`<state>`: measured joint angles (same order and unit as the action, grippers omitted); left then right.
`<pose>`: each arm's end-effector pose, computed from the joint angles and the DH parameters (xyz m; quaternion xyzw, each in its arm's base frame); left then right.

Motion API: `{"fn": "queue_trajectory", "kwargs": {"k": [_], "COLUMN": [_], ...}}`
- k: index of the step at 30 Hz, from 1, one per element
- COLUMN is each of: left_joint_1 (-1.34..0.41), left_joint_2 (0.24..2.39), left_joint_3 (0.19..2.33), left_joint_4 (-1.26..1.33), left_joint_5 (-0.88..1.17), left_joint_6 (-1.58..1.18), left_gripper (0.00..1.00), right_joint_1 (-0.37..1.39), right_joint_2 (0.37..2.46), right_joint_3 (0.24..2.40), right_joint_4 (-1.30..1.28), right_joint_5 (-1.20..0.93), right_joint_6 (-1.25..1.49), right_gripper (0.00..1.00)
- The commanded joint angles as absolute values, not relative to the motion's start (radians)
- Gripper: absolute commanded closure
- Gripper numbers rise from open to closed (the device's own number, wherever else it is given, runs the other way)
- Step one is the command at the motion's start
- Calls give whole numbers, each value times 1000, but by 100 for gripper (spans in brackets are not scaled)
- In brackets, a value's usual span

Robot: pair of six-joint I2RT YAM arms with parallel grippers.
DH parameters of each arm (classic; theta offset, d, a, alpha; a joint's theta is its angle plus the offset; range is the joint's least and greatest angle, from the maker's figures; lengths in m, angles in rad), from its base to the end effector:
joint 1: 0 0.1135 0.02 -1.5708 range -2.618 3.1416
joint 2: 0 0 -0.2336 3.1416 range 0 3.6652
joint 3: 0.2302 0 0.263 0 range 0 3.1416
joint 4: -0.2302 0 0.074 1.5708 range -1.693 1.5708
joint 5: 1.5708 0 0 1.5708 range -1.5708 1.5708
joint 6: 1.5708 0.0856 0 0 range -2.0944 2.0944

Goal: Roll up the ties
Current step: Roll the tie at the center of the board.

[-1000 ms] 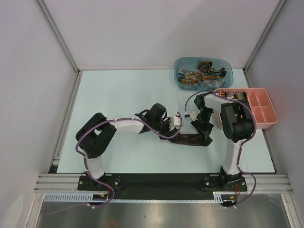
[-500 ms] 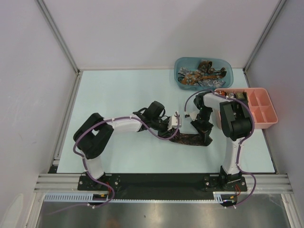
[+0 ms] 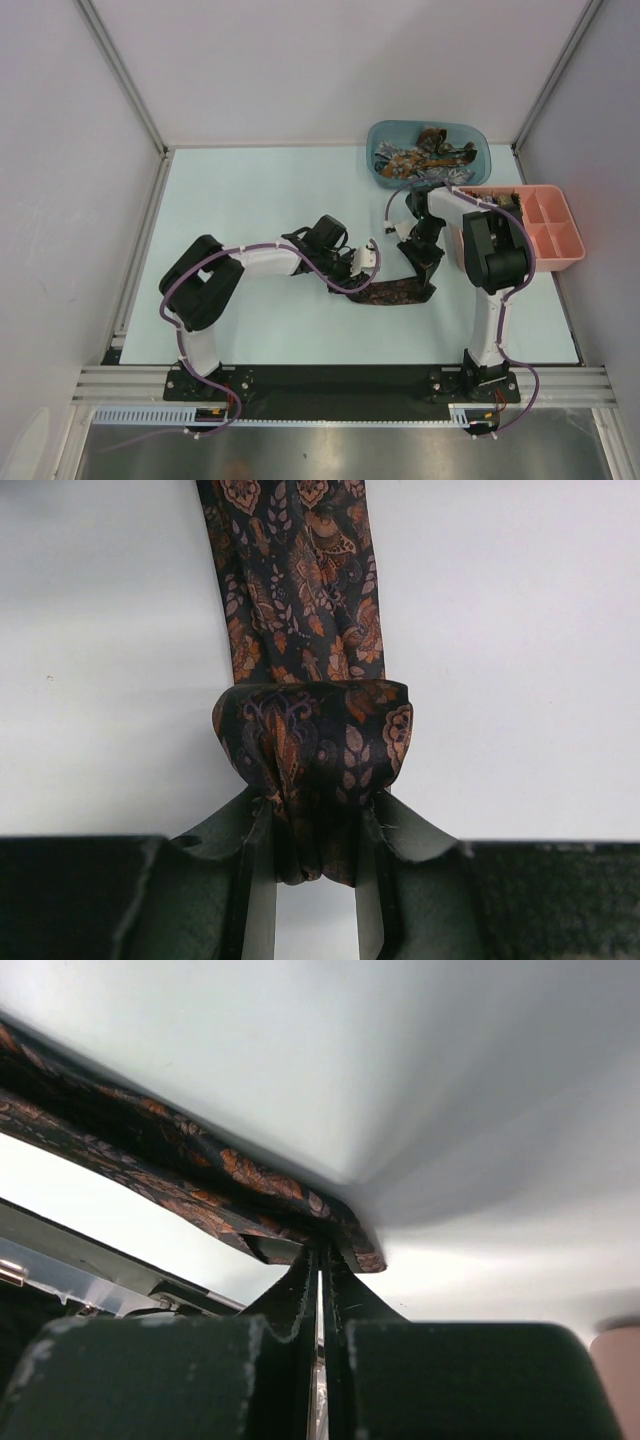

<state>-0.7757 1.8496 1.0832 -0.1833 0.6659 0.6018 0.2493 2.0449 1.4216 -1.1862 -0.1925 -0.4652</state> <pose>0.2433 -0.3127 0.0888 0.6490 0.6313 -0.3351 0.2607 0.3179 0.0978 0.0671 0.3349 -0.9299 -0.1076 0.1075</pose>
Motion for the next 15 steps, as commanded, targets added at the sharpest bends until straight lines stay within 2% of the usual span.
{"fn": "queue_trajectory", "kwargs": {"k": [1,9,10,12,15], "left_joint_1": [-764,-799,-805,-824,-841], "left_joint_2": [1848,1887,1891,1902,1916], "left_joint_3": [1104,1149,1152,1155,1164], "left_joint_4": [-225,-308,-316,-324,-334], "left_joint_5": [684,539,520,480,437], "left_joint_6": [632,680,680,672,658], "left_gripper": [95,95,95,94,94], "right_joint_1": [250,245,244,236,216], "right_joint_2": [2074,2082,2069,2040,1984], "right_joint_3": [1450,1430,1446,1480,1540], "right_joint_4": [-1174,-1152,-1170,-1195,-1232], "right_joint_5": [-163,-161,-184,-219,-334], "right_joint_6": [-477,-471,-469,-456,-423], "right_gripper": [100,98,90,84,65]}}
